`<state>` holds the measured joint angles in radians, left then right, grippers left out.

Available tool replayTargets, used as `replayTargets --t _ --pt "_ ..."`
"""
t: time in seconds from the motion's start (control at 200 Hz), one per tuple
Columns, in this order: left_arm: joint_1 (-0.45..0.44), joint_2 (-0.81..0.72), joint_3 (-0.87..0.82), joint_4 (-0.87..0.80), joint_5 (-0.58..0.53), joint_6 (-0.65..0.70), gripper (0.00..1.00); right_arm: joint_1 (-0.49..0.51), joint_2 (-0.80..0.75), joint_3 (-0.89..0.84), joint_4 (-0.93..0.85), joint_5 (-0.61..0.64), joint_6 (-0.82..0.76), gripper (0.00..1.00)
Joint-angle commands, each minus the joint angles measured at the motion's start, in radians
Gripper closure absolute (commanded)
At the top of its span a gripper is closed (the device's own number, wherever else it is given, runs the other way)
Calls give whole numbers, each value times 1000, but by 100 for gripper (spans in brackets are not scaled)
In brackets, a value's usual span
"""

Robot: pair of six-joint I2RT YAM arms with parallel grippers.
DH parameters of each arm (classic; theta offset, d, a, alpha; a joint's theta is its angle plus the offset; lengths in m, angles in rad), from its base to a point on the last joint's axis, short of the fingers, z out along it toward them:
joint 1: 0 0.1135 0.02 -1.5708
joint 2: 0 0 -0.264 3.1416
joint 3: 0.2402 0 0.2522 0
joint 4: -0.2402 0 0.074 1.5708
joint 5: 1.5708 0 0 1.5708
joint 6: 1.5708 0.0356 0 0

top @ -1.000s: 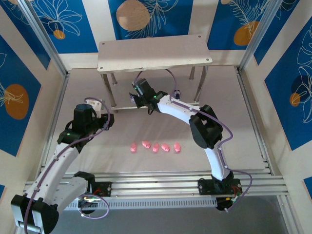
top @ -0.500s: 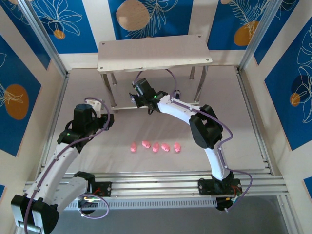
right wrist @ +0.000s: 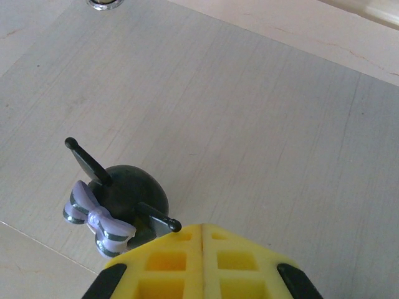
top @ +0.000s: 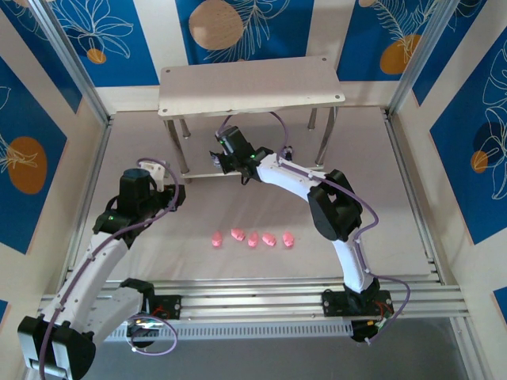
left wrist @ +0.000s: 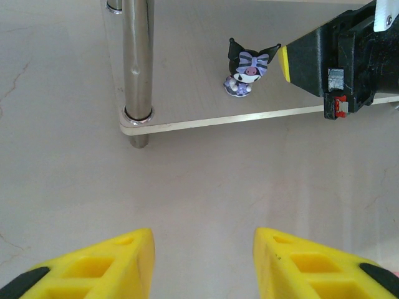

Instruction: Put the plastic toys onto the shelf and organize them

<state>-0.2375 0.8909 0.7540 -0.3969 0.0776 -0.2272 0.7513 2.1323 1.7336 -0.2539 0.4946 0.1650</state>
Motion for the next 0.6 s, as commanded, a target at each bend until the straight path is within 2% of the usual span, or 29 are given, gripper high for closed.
replayTargets --t 0.0,0.595 --pt "18 -15 -3 -5 11 15 54 -7 15 43 35 17 -10 100" --pt "18 -12 6 -12 13 16 52 -7 -42 -8 90 28 -27 100"
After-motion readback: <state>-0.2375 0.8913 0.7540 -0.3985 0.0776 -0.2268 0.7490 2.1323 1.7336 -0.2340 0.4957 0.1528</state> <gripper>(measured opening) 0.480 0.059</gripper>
